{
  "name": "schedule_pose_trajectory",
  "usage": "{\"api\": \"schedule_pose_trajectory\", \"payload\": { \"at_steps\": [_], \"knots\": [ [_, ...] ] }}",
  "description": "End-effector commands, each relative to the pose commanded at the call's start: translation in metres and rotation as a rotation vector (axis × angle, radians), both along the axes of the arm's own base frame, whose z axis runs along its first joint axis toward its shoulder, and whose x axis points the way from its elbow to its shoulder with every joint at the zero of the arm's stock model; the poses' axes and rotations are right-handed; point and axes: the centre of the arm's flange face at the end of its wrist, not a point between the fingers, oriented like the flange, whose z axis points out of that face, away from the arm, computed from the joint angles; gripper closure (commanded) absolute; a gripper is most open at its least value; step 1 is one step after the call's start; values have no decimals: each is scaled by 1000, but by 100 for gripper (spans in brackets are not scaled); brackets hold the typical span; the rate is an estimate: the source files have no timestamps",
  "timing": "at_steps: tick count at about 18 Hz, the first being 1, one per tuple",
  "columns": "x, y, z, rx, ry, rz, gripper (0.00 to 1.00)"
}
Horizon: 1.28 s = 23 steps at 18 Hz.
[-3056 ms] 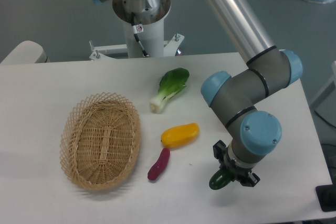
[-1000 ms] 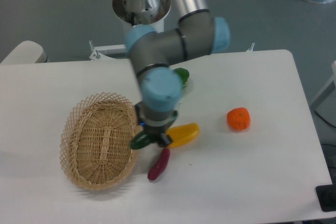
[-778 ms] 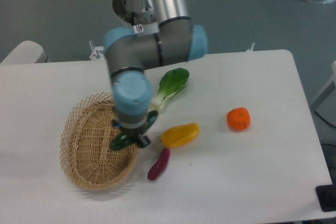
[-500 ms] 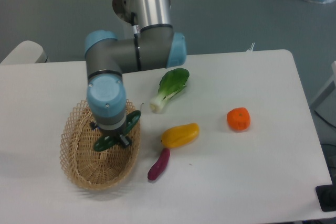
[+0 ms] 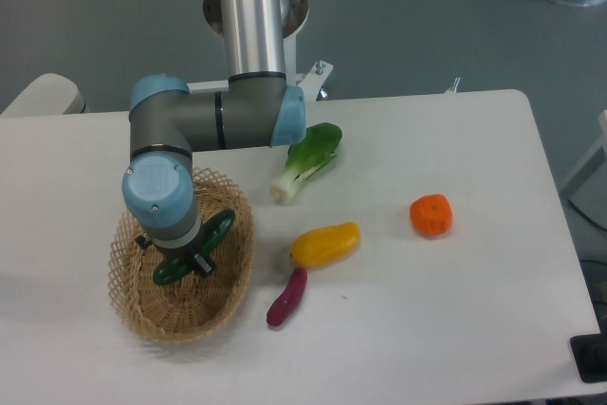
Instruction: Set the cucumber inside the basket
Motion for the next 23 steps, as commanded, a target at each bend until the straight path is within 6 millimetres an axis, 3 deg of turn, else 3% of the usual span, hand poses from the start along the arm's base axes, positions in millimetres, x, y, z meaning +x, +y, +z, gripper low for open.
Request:
{"api": "schedule_pose_trajectory", "payload": {
  "at_steps": [4,7,12,14,16,19,23],
  "knots": [
    [-6,2,13,20,12,-5,0],
    [-27,7,29,48,31,18,0],
    [-94,9,47,90,56,38,0],
    [-135,-3,56,109,69,54,0],
    [-165,-10,56,118,77,-38,0],
    [-216,-23,57,131,91,-18,0],
    [-268,-39,58,145,112,-59,0]
  ]
}}
